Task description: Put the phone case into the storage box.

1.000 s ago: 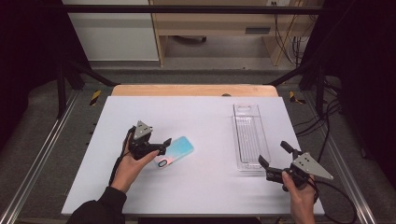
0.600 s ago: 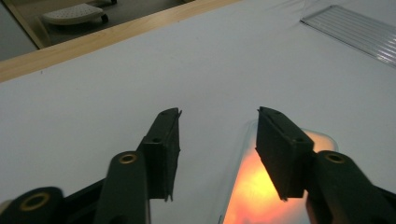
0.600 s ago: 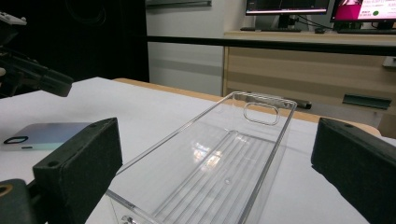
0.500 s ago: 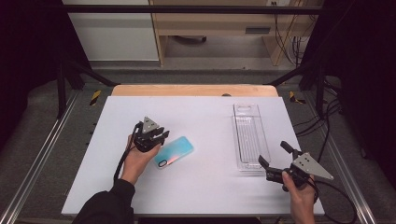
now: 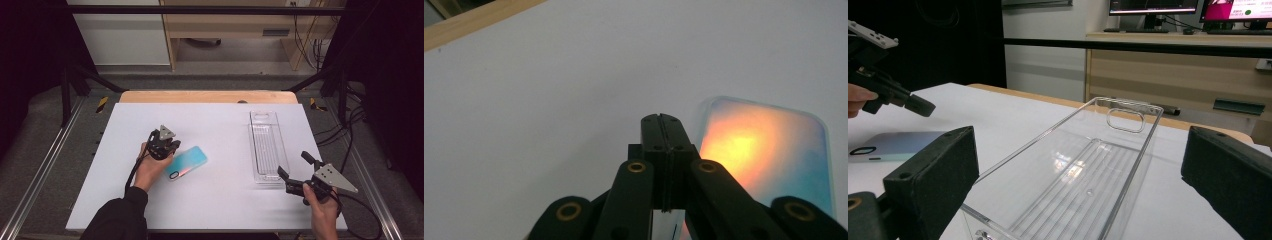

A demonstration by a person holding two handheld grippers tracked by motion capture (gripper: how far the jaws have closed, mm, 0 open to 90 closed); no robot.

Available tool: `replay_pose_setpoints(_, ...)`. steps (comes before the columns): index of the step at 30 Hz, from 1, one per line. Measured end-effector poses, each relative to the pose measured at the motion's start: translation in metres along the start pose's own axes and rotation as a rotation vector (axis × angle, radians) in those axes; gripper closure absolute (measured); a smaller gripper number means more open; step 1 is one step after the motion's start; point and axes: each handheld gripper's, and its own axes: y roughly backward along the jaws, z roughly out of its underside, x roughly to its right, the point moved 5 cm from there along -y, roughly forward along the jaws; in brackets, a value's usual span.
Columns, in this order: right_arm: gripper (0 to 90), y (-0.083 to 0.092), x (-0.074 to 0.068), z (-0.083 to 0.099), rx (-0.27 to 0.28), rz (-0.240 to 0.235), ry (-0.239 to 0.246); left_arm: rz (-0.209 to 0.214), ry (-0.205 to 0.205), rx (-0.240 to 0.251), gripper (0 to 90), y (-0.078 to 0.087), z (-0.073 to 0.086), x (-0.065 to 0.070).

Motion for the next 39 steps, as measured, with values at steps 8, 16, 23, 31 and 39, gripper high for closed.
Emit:
replay_pose_setpoints(8, 2.1, -0.002, 0.000, 0.001, -0.003, -0.001, 0.011, 0.010, -0.033, -0.043, 90.0, -0.009, 0.006, 0.000)
replay_pose_setpoints(16, 2.1, -0.001, 0.000, 0.001, -0.006, -0.001, 0.007, 0.027, -0.030, -0.063, 90.0, -0.015, 0.010, 0.002)
replay_pose_setpoints(23, 2.1, 0.000, 0.001, 0.001, -0.004, 0.003, -0.006, 0.046, -0.037, -0.080, 90.0, -0.021, 0.013, 0.007)
replay_pose_setpoints(31, 2.1, 0.000, 0.000, 0.001, -0.007, 0.000, -0.004, 0.085, -0.058, -0.081, 90.0, -0.018, 0.014, 0.015)
replay_pose_setpoints(39, 2.1, 0.001, 0.002, 0.000, -0.002, 0.004, -0.014, 0.132, -0.094, -0.071, 90.0, -0.013, 0.017, 0.041)
